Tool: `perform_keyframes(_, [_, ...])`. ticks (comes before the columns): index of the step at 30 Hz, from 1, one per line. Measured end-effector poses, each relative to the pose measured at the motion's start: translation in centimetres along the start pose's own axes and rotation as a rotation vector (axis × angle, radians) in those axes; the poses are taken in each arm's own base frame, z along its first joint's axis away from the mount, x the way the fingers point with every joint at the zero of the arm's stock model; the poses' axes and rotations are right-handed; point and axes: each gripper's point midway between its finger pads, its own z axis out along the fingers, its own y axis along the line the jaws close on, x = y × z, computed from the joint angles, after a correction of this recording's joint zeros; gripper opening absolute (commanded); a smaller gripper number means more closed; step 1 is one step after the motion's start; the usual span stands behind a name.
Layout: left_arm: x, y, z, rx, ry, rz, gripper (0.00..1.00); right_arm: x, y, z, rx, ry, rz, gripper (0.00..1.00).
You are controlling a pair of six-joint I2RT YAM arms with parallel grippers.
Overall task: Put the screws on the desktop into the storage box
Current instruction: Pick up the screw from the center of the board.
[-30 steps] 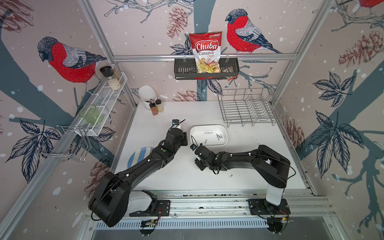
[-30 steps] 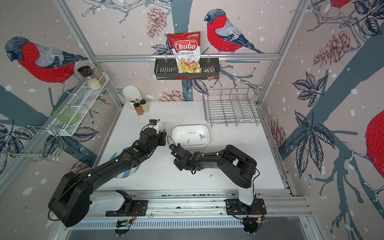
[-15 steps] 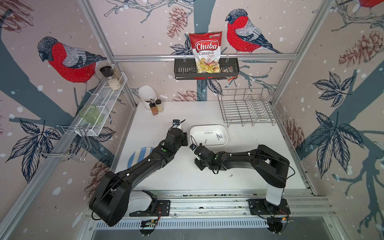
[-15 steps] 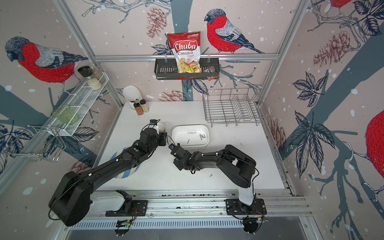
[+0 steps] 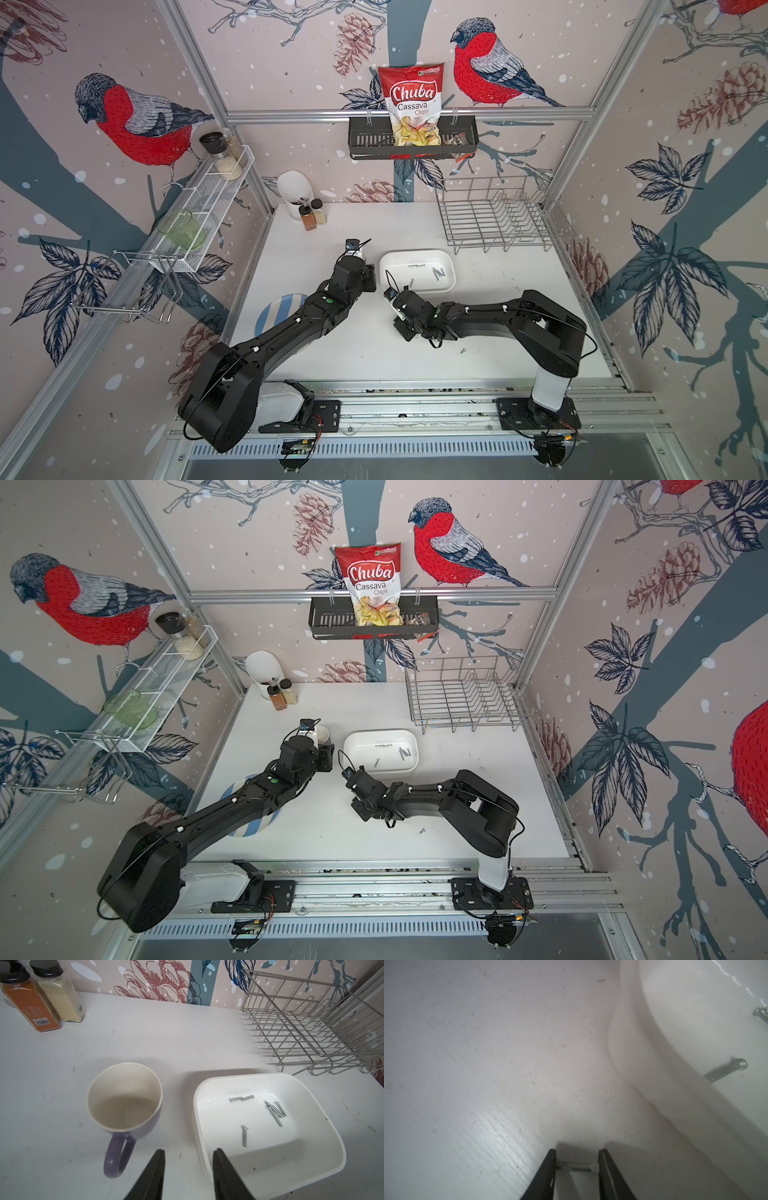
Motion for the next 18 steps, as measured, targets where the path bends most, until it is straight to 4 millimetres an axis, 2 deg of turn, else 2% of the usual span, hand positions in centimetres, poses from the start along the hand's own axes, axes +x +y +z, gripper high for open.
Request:
perform_keyframes(7, [0.0, 0.0, 0.0, -0.001, 0.001, 0.000, 0.42, 0.4, -0.3, -0.4, -0.010, 0.007, 0.008, 0.24])
perform_keyframes(18, [0.0, 0.0, 0.0, -0.001, 0.001, 0.000, 0.42, -0.4, -1.2, -2.3, -0.022, -0.036, 0.035, 0.24])
